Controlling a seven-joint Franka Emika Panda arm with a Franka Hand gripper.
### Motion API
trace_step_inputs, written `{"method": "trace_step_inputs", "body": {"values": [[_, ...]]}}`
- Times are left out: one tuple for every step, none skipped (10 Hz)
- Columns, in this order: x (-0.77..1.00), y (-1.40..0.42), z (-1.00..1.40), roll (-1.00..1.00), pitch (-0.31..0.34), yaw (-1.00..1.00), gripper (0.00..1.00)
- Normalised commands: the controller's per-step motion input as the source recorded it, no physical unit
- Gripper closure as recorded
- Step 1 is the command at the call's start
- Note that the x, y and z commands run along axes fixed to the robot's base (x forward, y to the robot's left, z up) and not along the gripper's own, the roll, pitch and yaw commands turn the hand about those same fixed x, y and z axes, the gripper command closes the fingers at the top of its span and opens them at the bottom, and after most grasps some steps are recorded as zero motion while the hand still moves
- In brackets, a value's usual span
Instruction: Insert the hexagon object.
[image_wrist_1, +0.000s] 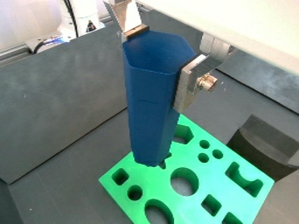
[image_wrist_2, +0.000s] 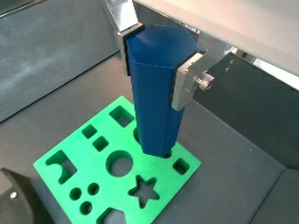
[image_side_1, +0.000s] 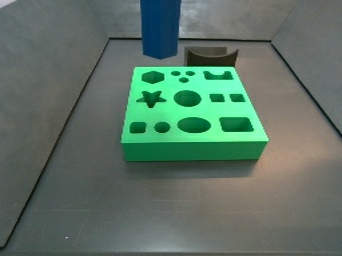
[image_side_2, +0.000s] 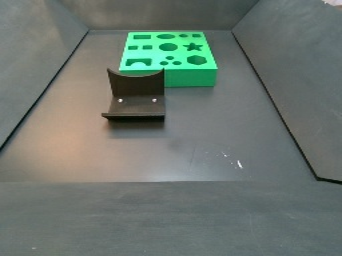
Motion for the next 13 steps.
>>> {"method": "trace_step_inputs", "body": {"values": [[-0.09,0.63,-0.14,-0.43,-0.323,0.0,1.0],[-0.24,0.6,-0.19,-0.35,-0.354,-0.03,1.0],[-0.43,0.62,-0.39,-0.15,-0.341,-0.07,1.0],[-0.53,0.69,-0.52,0.0,-0.311,-0.07,1.0],[-0.54,0.53,-0.61,0.12,-0.26,-0.07,1.0],[-0.49,0.41,-0.62,0.18,-0.213,-0.07,1.0],[-0.42,0.39,-0.67,0.15,-0.199,-0.1,1.0],[-0.12,0.4,-0.51,0.0,-0.114,-0.07,1.0],[0.06,0.39,-0.45,0.01,0.0,0.0,1.0],[0.33,0.39,-0.41,0.0,0.057,0.0,1.0],[0.46,0.34,-0.36,0.0,0.081,0.0,1.0],[0.41,0.26,-0.33,0.0,0.071,0.0,1.0],[0.3,0.21,-0.31,0.0,0.046,-0.03,1.0]]}}
